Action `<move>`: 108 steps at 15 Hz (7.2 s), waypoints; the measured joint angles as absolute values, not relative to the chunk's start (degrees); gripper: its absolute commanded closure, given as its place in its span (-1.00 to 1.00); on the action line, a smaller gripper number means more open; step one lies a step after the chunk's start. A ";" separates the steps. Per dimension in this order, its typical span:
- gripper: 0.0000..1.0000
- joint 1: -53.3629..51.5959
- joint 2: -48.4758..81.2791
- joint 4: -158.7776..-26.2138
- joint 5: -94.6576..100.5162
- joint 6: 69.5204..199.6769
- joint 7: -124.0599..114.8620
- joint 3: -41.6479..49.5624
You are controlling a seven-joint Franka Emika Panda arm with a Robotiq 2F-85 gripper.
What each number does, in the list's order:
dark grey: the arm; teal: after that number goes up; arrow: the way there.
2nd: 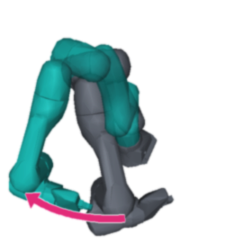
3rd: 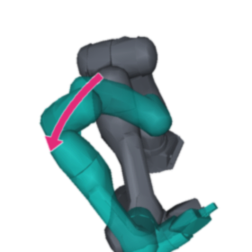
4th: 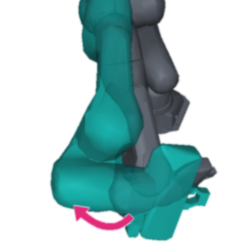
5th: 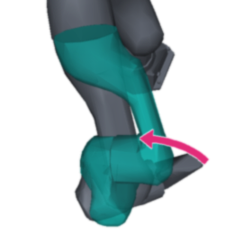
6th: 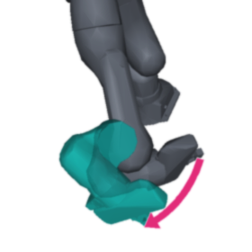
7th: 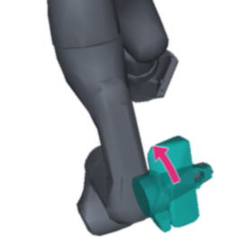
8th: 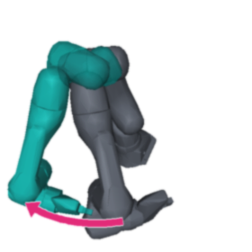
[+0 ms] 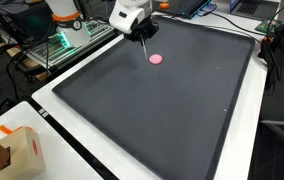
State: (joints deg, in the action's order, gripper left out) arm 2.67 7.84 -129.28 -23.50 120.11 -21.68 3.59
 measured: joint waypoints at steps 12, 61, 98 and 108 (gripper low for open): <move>0.98 3.99 3.94 -137.87 -30.07 124.20 -21.38 4.13; 0.93 -9.01 -20.18 -137.74 1.03 118.91 -3.82 -11.39; 0.98 -4.47 4.93 -141.44 0.76 148.47 5.07 -4.00; 0.98 -4.33 8.08 -140.96 2.44 149.73 5.06 -3.54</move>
